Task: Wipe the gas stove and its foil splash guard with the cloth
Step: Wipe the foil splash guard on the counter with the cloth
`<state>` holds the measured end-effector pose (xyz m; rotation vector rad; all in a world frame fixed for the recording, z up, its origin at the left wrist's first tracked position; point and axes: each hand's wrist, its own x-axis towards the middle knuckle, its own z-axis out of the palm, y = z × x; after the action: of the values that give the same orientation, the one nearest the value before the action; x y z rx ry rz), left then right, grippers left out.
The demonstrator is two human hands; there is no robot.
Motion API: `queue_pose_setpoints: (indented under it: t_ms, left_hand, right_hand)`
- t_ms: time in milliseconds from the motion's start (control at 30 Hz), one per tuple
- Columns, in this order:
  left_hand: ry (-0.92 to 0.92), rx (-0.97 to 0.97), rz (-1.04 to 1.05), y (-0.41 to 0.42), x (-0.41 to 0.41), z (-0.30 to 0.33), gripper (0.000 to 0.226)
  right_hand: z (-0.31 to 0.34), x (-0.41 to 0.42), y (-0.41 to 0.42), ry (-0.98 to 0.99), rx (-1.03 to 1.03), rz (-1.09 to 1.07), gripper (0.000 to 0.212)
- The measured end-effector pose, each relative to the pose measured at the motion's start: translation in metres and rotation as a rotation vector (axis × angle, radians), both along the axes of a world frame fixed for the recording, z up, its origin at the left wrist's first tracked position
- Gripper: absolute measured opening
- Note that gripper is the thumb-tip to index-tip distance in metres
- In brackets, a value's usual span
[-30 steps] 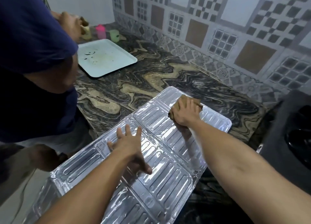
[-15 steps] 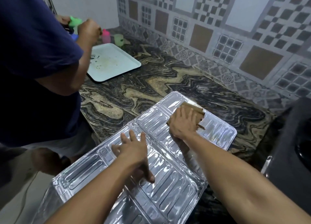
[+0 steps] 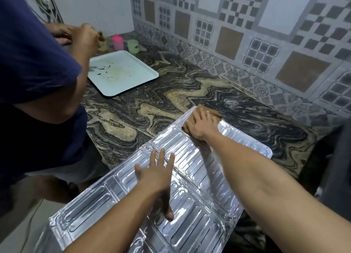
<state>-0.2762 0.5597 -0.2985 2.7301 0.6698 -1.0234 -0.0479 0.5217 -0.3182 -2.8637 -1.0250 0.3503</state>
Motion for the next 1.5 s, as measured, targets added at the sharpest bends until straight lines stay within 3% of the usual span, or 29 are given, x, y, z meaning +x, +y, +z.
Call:
queue_pose_setpoints:
  t_ms: [633, 833, 1100, 1233, 1367, 1500]
  left_hand:
    - [-0.052, 0.026, -0.002, -0.005, -0.006, 0.007, 0.168]
    - [-0.080, 0.024, -0.003, -0.006, -0.007, 0.013, 0.167]
    - [-0.161, -0.034, 0.030, -0.005, -0.015, 0.012, 0.167]
    - [-0.258, -0.072, 0.051, -0.003, -0.022, 0.014, 0.164]
    - [-0.390, -0.099, 0.116, 0.002, -0.039, 0.005, 0.165]
    - [-0.401, 0.018, 0.148, 0.011, -0.061, -0.005, 0.166]
  right_hand:
    - [-0.001, -0.085, -0.132, 0.069, 0.028, -0.739, 0.070]
    - [0.002, -0.135, -0.155, 0.080, 0.018, -0.564, 0.059]
    - [0.018, -0.225, -0.190, 0.092, 0.146, -0.254, 0.062]
    - [0.034, -0.265, -0.205, 0.068, 0.196, -0.120, 0.039]
    - [0.058, -0.291, -0.222, 0.208, 0.099, -0.027, 0.048]
    - [0.073, -0.298, -0.240, 0.061, -0.041, -0.105, 0.038]
